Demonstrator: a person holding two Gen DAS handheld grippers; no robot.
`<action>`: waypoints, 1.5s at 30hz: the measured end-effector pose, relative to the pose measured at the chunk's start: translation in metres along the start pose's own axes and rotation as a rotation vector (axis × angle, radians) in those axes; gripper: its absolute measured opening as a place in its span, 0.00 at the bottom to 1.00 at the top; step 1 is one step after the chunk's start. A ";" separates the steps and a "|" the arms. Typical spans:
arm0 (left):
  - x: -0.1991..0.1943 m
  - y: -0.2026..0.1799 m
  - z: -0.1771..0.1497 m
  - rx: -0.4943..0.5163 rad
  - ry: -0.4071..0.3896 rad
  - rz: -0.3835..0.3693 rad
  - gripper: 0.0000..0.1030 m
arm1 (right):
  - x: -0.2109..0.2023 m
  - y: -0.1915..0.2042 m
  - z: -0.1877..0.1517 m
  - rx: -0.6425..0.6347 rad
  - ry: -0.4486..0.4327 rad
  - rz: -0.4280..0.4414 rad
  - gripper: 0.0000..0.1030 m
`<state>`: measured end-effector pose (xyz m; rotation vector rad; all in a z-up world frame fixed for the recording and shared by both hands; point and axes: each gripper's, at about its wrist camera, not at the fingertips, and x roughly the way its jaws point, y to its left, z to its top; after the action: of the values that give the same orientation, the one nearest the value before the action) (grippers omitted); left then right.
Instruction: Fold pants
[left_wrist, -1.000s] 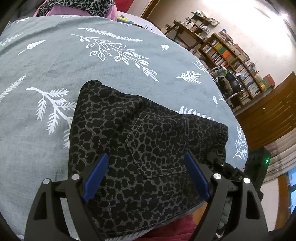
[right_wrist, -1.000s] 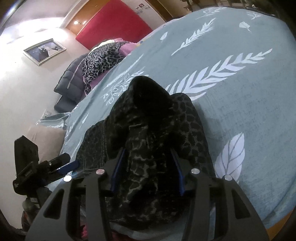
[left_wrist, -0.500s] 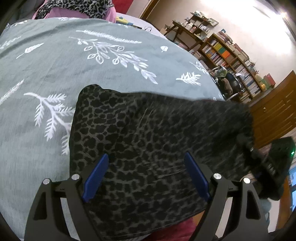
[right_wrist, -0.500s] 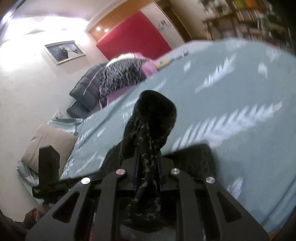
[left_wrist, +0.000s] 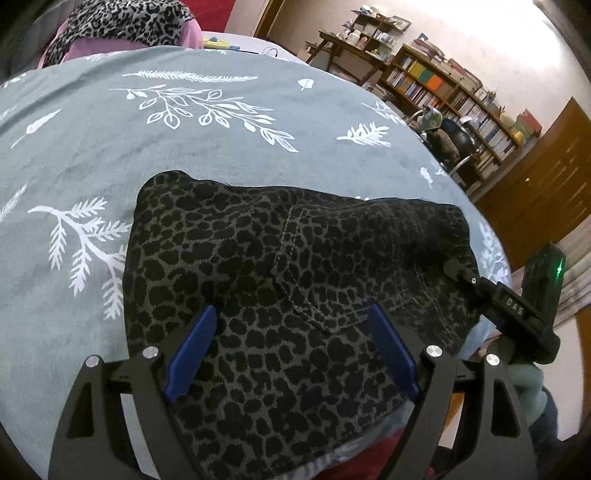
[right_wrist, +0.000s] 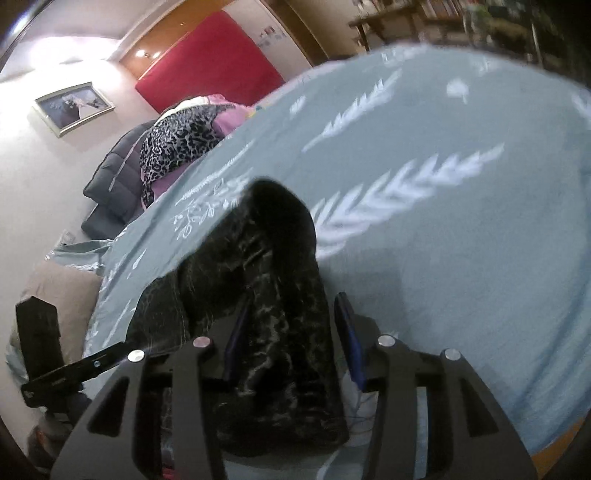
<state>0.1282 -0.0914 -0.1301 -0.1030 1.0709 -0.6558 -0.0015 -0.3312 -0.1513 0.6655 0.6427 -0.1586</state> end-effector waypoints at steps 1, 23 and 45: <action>-0.005 0.000 -0.001 -0.006 -0.005 -0.005 0.81 | -0.004 0.004 0.002 -0.023 -0.022 -0.016 0.44; -0.006 0.005 0.002 0.002 -0.003 0.007 0.81 | 0.057 0.019 0.007 -0.145 -0.006 0.035 0.26; 0.064 0.046 0.065 -0.056 0.035 0.171 0.81 | 0.055 0.026 -0.008 -0.207 -0.071 -0.010 0.28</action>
<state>0.2232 -0.1038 -0.1651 -0.0482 1.1185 -0.4754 0.0468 -0.3026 -0.1752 0.4551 0.5850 -0.1226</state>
